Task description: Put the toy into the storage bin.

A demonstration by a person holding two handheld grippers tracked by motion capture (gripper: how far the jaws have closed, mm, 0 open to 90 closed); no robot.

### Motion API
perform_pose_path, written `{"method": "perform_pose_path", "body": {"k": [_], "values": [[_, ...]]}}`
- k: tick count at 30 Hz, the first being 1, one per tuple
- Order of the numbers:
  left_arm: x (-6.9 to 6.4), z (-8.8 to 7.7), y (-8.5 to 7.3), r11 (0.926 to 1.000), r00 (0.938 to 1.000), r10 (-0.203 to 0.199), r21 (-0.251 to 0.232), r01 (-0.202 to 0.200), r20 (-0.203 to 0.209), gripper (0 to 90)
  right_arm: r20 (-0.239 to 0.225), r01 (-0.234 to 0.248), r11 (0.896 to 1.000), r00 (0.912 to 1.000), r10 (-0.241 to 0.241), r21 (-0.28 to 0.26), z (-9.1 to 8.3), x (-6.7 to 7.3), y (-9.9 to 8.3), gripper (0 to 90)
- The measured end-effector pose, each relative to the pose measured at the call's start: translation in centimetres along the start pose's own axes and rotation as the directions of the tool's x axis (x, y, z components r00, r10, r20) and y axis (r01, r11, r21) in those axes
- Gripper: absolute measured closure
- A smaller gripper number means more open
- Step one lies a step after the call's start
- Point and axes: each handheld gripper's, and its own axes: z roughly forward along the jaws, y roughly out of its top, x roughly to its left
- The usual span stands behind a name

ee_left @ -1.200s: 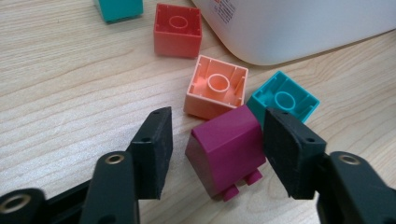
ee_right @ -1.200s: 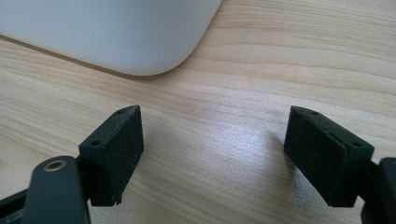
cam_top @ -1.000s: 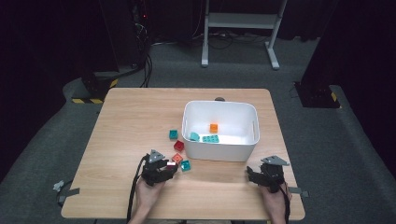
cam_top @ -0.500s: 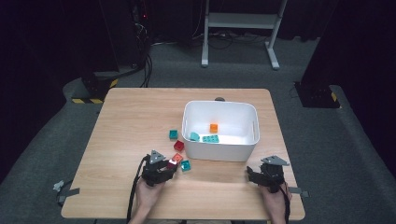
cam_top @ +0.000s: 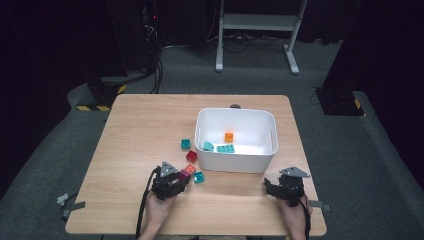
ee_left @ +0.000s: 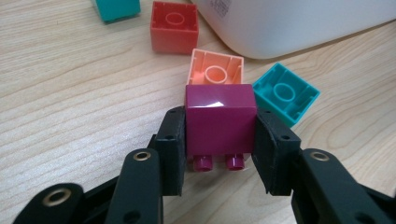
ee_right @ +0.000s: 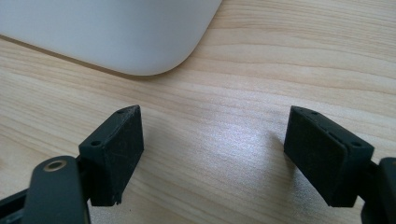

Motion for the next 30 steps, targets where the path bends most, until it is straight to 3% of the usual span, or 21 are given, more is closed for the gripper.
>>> {"method": "perform_pose_path", "body": {"k": [15,20,28,30], "values": [[0.6,-1.6,1.1,0.9995,0.9991,-0.005,-0.029,0.006,0.041,58.4,0.0,0.0,1.0,1.0,0.0,0.0,0.0,0.0,0.0,20.0],[0.7,-1.9,1.3,0.9997,0.9996,0.016,-0.017,-0.015,0.025,58.4,0.0,0.0,1.0,1.0,0.0,0.0,0.0,0.0,0.0,20.0],[0.9,-2.4,1.4,1.0,0.9999,-0.001,0.003,0.001,0.013,58.4,0.0,0.0,1.0,1.0,0.0,0.0,0.0,0.0,0.0,20.1],[1.0,-2.6,1.4,0.9997,0.9996,-0.024,0.006,0.024,0.018,58.4,0.0,0.0,1.0,1.0,0.0,0.0,0.0,0.0,0.0,20.0]]}}
